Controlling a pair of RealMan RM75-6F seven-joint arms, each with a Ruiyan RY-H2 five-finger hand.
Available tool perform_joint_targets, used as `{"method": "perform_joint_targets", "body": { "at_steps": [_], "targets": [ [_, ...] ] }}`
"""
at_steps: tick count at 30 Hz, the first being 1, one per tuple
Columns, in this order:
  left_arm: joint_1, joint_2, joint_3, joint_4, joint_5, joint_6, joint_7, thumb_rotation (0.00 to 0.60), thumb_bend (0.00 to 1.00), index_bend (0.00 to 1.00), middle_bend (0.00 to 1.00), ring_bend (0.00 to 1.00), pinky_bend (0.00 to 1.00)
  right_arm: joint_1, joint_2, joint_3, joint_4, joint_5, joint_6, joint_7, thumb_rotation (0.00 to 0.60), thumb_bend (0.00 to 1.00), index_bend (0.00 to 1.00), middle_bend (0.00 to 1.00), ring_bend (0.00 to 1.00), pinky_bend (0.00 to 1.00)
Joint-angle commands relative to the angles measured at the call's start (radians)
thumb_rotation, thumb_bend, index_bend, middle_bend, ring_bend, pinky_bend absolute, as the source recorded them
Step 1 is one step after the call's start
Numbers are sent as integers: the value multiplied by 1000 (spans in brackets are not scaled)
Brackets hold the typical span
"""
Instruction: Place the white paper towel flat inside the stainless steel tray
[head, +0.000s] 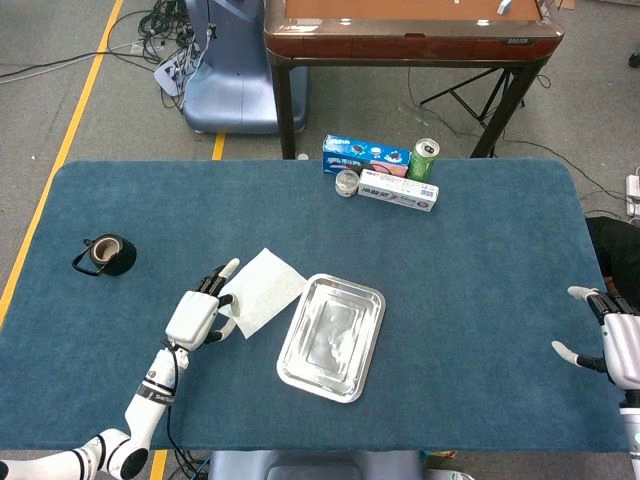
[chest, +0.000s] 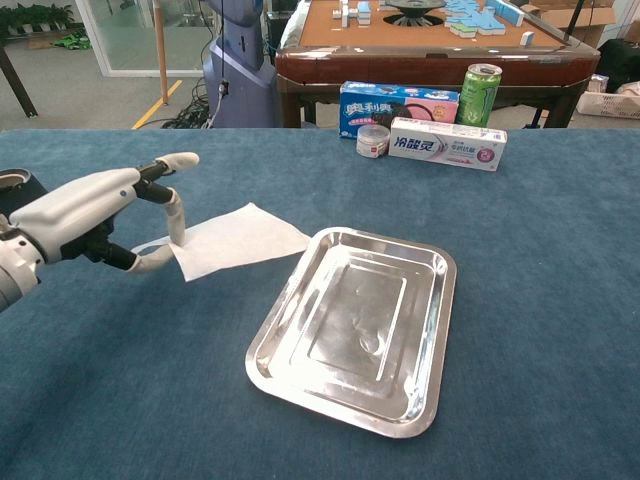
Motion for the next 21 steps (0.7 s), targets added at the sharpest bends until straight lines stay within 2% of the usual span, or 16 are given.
{"method": "perform_joint_targets", "body": {
  "at_steps": [1,5,12,21],
  "targets": [
    [4,39,-34,-80,-50,-10,23,600,398,583,0,0,163,0,0,0,0,0,0,-1,600,106,273,324,252,407],
    [-1,61,-71,-157,-98,-8,100,600,402,590,0,0,163,0,-1,0,1,1,0,-1,600,106,273,324,252,407],
    [-6,55,-116,-211,-174,12,200,600,429,604,0,0,163,-2,3,3,-1,1,6,6,600,106,273,324,252,407],
    [-6,58,-146,-316,-243,41,297,600,448,620,1,0,163,-2,3,2,-2,-1,5,4,600,107,273,324,252,407]
  ]
}}
